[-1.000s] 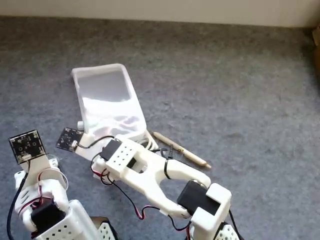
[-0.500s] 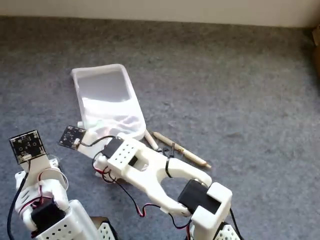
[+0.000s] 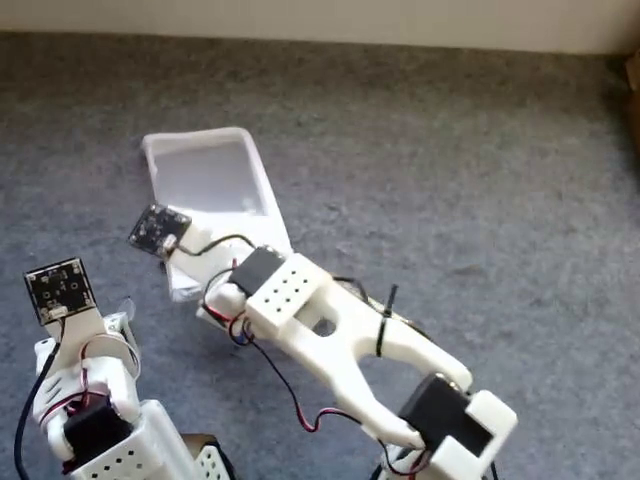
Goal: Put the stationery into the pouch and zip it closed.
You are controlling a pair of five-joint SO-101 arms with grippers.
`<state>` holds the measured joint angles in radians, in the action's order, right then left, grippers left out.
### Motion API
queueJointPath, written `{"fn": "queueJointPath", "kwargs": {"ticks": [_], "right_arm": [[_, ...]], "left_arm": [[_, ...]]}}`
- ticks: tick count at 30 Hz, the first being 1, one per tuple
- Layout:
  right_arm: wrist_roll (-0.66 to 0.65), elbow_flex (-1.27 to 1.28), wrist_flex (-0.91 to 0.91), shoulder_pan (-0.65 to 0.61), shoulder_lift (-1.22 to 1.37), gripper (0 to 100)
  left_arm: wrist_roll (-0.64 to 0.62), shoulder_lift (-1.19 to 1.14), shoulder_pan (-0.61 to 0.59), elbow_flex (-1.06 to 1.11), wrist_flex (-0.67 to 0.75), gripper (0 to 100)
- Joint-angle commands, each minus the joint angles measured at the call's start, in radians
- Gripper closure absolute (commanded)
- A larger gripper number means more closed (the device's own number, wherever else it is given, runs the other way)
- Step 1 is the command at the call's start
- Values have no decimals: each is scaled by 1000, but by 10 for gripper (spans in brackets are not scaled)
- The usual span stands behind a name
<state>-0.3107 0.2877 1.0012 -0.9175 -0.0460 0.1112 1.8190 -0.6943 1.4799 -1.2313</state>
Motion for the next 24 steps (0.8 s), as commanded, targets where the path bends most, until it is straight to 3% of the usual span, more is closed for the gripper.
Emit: {"fn": "queueJointPath", "kwargs": {"ticks": [1, 11, 24], "right_arm": [[0, -33, 8, 42, -116, 993], [78, 67, 24, 105, -254, 993], [115, 214, -51, 110, -372, 993]], "left_arm": [[-21, 4, 74, -19, 12, 732], [-20, 1, 387, -174, -31, 702], [-72, 2, 478, -137, -20, 691]]}}
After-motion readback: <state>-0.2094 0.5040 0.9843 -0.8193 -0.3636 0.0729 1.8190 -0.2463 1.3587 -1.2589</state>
